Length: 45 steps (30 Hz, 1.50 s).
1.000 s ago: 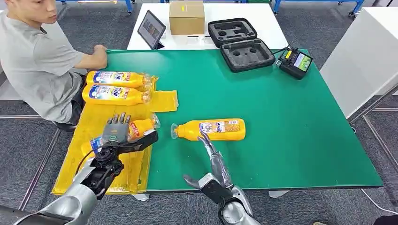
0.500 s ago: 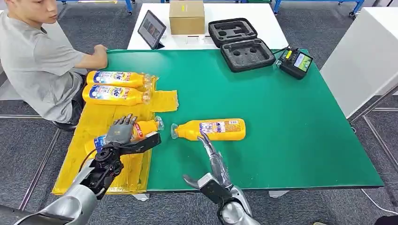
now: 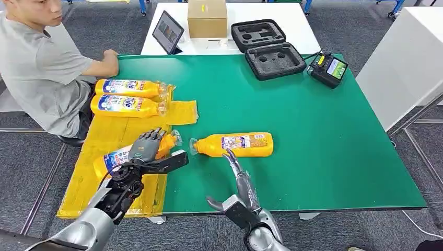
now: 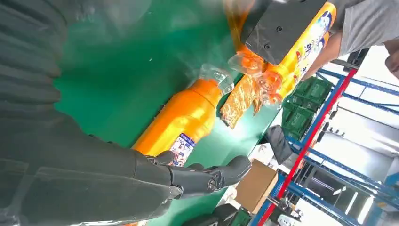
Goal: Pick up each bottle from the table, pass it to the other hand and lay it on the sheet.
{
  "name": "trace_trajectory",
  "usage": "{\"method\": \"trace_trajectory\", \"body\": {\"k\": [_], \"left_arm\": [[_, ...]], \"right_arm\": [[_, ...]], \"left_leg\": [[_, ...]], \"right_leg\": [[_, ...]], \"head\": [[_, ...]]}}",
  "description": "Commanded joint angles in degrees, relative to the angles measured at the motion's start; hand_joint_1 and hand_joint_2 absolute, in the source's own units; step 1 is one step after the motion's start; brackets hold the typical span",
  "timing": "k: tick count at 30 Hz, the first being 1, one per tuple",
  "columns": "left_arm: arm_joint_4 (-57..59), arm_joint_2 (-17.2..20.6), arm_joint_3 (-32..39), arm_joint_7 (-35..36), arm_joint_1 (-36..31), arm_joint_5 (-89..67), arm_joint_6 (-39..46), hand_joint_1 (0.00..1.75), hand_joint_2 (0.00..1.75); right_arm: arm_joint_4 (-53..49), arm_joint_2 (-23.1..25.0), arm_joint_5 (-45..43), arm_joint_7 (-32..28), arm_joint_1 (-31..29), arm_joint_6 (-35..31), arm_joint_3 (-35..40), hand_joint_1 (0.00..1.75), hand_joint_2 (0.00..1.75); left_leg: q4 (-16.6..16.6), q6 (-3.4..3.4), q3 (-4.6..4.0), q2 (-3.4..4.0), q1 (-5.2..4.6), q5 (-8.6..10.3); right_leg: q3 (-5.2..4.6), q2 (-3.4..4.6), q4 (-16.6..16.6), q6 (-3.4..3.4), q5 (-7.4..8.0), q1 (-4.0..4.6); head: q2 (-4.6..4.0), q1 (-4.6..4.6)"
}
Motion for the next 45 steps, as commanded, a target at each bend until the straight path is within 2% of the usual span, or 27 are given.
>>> {"method": "trace_trajectory", "body": {"k": [1,4,5,8,11,15,17,19,22,31,35,38,39,40,41,44,45], "left_arm": [[-0.10,0.17,-1.88,1.32,0.12,0.12,0.15,0.00,0.00],[-0.38,0.32,-2.29,2.16,0.27,-0.32,0.91,0.00,0.00],[-4.77,-0.04,-2.58,-2.35,2.56,4.23,2.23,0.00,0.00],[-7.42,-0.09,-3.04,-2.55,3.54,4.87,3.89,0.00,0.00],[-12.91,0.12,-4.32,-1.70,5.57,4.65,9.51,0.00,0.00],[-20.31,-0.22,-5.46,-7.21,8.42,10.08,16.14,0.00,0.00],[-20.31,-0.22,-5.46,-7.21,8.42,10.08,16.14,0.00,0.00],[-23.98,-0.63,-6.52,-12.17,10.23,17.20,13.08,0.00,0.00],[-26.44,-0.71,-8.13,-14.84,11.80,21.47,11.42,0.00,0.00],[-28.37,0.51,-11.59,-16.49,13.06,27.05,9.05,0.00,0.00],[-29.00,0.64,-11.65,-17.21,13.69,28.15,9.41,0.00,0.00],[-31.84,0.34,-11.27,-21.27,15.34,34.37,8.41,0.00,0.00],[-33.37,0.21,-11.13,-22.98,16.33,37.16,7.80,0.00,0.00],[-34.36,0.34,-11.30,-24.03,16.91,38.69,7.60,0.00,1.75],[-35.56,0.64,-11.70,-24.64,17.75,39.52,7.75,0.00,1.75],[-36.08,0.82,-11.89,-24.73,18.18,39.93,7.82,0.00,1.75],[-36.28,0.80,-11.92,-25.23,18.40,40.70,8.02,0.00,1.75]], "right_arm": [[0.95,-0.84,-0.09,0.04,-0.64,-0.25,0.82,0.00,1.75],[0.91,-0.82,-0.01,0.04,-0.54,-0.35,0.77,0.00,1.75],[0.26,-0.99,-0.16,0.04,0.42,-0.50,0.75,0.00,1.75],[0.23,-1.01,-0.10,0.04,0.58,-0.71,0.90,0.00,1.75],[-0.11,-0.88,0.11,0.04,0.95,-0.88,0.99,0.00,1.75],[-0.86,-0.50,1.02,0.04,1.73,-0.81,0.63,0.00,1.75],[-0.86,-0.50,1.02,0.04,1.73,-0.81,0.63,0.00,1.75],[-1.03,-0.75,1.06,0.04,1.78,-1.27,0.79,0.00,1.75],[-2.05,-1.24,1.77,0.04,1.79,-3.40,1.47,0.00,1.75],[-3.52,-1.99,8.25,0.04,1.71,-10.04,2.27,0.00,1.75],[-3.60,-2.18,9.74,0.04,1.62,-10.41,0.80,0.00,1.75],[-5.53,-0.65,20.01,0.04,2.72,-10.56,-7.40,0.00,1.75],[-7.57,0.28,26.58,0.04,3.50,-10.56,-12.33,0.00,1.75],[-9.63,1.63,32.39,0.04,4.12,-10.56,-16.70,0.00,1.75],[-10.94,1.80,35.53,0.04,4.20,-10.56,-19.68,0.00,1.75],[-11.26,1.03,36.28,0.04,3.95,-10.56,-20.78,0.00,1.75],[-12.44,1.92,40.35,0.04,4.03,-10.56,-23.89,0.00,1.75]], "left_leg": [[-0.01,-0.08,0.07,-0.02,0.04,-0.03],[0.00,-0.09,0.08,-0.02,0.05,-0.04],[-0.01,-0.09,0.08,-0.01,0.06,-0.04],[-0.01,-0.06,0.03,-0.05,0.04,-0.04],[0.02,-0.07,-0.04,-0.02,0.05,-0.06],[0.01,-0.07,-0.10,-0.06,0.05,-0.05],[0.01,-0.08,-0.06,-0.03,0.05,-0.07],[0.03,-0.10,-0.05,-0.02,0.07,-0.08],[0.03,-0.08,-0.08,0.01,0.05,-0.08],[0.00,-0.07,-0.10,0.00,0.03,-0.06],[-0.02,-0.09,-0.05,-0.02,0.04,-0.06],[-0.02,-0.10,-0.04,-0.03,0.04,-0.07],[-0.02,-0.06,-0.11,-0.04,0.00,-0.04],[-0.01,-0.10,-0.04,-0.05,0.03,-0.08],[0.01,-0.07,-0.13,-0.03,0.02,-0.06],[0.00,-0.04,-0.16,-0.03,-0.01,-0.03],[0.00,-0.09,-0.07,-0.05,0.03,-0.08]], "right_leg": [[0.08,0.04,-0.02,-0.06,-0.02,0.03],[0.10,0.05,-0.02,-0.07,-0.03,0.04],[0.08,0.05,-0.03,-0.08,-0.02,0.05],[0.04,0.01,-0.02,-0.04,-0.04,0.03],[-0.03,0.04,-0.01,-0.05,-0.04,0.04],[-0.06,0.00,-0.01,-0.06,-0.05,0.04],[-0.06,0.04,0.00,-0.08,-0.06,0.04],[-0.04,0.05,-0.01,-0.08,-0.06,0.07],[-0.07,0.08,0.00,-0.07,-0.04,0.05],[-0.09,0.05,-0.02,-0.06,-0.04,0.02],[-0.04,0.05,-0.03,-0.08,-0.05,0.03],[-0.03,0.05,-0.03,-0.08,-0.06,0.03],[-0.11,0.02,-0.01,-0.05,-0.04,0.00],[-0.02,0.03,-0.02,-0.08,-0.07,0.02],[-0.12,0.03,0.00,-0.06,-0.05,0.01],[-0.16,0.02,0.00,-0.03,-0.03,-0.02],[-0.04,0.03,-0.02,-0.07,-0.07,0.02]], "head": [[0.00,0.00],[0.00,0.00],[0.00,0.00],[0.00,0.00],[0.00,-0.02],[0.00,0.00],[0.00,0.00],[0.00,-0.02],[0.00,-0.02],[0.00,0.00],[0.00,0.00],[0.00,-0.02],[0.00,0.00],[0.00,-0.02],[0.00,0.00],[0.00,0.00],[0.00,-0.02]]}}
